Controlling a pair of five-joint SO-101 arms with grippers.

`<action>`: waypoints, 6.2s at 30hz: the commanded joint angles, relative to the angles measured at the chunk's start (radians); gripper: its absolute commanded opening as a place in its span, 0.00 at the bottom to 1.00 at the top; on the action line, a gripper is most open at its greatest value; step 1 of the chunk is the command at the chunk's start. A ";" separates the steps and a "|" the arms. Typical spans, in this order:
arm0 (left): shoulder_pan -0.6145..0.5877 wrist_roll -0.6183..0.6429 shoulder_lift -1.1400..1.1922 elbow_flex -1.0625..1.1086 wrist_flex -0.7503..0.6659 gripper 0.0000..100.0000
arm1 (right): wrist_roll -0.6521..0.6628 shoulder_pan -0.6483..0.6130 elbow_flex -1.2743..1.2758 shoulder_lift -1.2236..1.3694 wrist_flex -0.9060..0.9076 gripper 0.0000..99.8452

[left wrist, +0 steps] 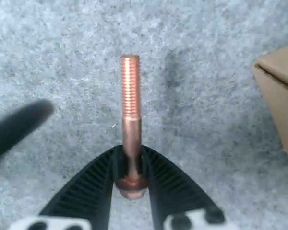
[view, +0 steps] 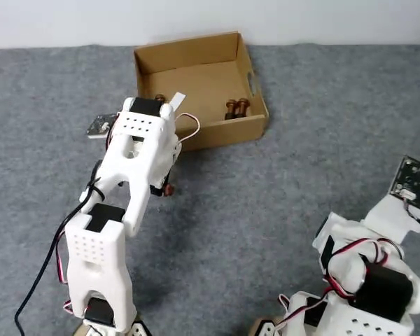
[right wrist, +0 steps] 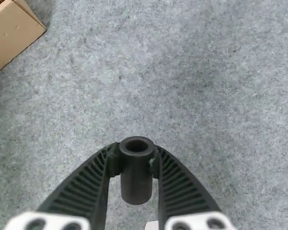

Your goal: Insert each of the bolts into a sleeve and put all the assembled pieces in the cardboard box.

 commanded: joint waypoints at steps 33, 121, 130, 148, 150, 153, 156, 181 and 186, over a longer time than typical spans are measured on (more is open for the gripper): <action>-0.060 -1.610 -0.402 0.137 0.034 0.20 | -0.006 0.008 -0.009 -0.004 0.002 0.01; 0.304 -1.479 -0.804 0.291 -0.012 0.01 | 0.091 0.007 -0.002 -0.005 -0.036 0.01; 0.269 -1.260 -1.166 0.636 -0.221 0.00 | 0.028 -0.010 0.005 -0.005 -0.185 0.01; 0.269 -1.149 -1.964 1.165 -0.586 0.00 | -0.138 -0.697 0.281 -0.415 -0.390 0.01; 0.269 -1.149 -2.024 1.208 -0.626 0.00 | -0.137 -0.765 0.324 -0.450 -0.415 0.01; 0.276 -1.146 -2.101 1.239 -0.657 0.00 | -0.137 -0.862 0.394 -0.496 -0.446 0.01; 0.276 -1.146 -2.156 1.239 -0.681 0.00 | -0.137 -0.926 0.446 -0.532 -0.467 0.01; 0.439 -1.086 -2.185 1.389 -0.815 0.00 | 0.172 -1.087 0.720 -0.651 -0.805 0.01; 0.445 -1.086 -2.183 1.434 -0.842 0.00 | 0.178 -1.089 0.718 -0.651 -0.803 0.01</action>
